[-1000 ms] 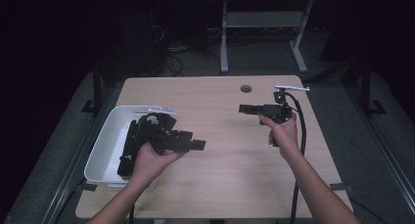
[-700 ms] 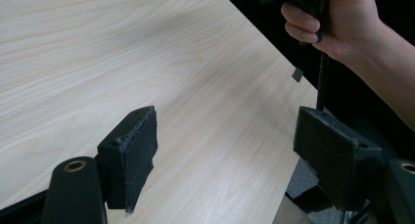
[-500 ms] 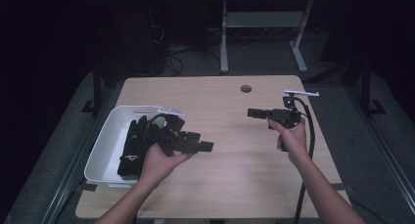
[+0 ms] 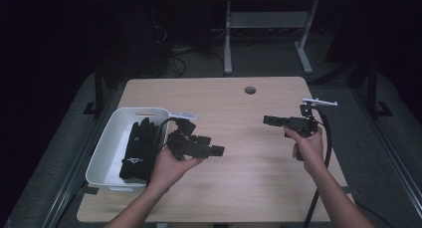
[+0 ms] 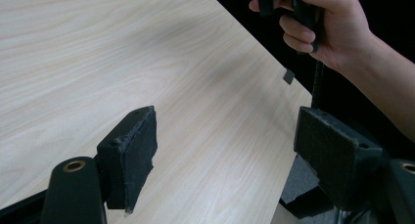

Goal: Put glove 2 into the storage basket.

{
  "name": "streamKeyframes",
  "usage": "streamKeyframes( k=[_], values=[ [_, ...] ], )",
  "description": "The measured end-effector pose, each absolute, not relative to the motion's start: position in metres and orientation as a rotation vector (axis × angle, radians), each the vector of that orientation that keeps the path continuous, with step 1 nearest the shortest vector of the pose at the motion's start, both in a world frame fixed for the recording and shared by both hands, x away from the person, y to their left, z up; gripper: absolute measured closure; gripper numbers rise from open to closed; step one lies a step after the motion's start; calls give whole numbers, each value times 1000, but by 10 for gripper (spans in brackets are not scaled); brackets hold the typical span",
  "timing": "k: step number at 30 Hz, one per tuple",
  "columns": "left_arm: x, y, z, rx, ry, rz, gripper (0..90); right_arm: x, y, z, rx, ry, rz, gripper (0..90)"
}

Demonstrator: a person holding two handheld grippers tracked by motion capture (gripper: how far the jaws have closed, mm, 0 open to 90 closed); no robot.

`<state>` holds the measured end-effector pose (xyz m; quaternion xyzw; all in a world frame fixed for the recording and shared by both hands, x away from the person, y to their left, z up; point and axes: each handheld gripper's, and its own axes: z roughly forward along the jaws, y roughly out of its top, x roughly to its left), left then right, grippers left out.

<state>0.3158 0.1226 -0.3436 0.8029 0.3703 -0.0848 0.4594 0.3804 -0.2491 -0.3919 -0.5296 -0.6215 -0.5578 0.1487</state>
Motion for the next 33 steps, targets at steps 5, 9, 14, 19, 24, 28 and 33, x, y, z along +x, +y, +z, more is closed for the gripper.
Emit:
streamKeyframes(
  k=[5,9,14,19,24,28,33],
  values=[
    [315,120,-345,1983,905,-206,239,376,-257,-399,-1540,-1762,-1600,407],
    [315,119,-347,1979,909,-204,238,374,-261,-405,-1547,-1755,-1600,407],
    [316,116,-350,1981,908,-207,238,371,-266,-409,-1559,-1750,-1592,407],
    [315,111,-354,1984,904,-211,238,368,-272,-414,-1573,-1753,-1586,405],
    [314,108,-357,1989,899,-211,238,364,-278,-419,-1582,-1732,-1594,405],
    [313,106,-360,1989,894,-211,238,361,-283,-424,-1598,-1725,-1588,405],
    [312,104,-364,1981,893,-210,238,357,-289,-428,-1610,-1727,-1585,405]
  ],
)
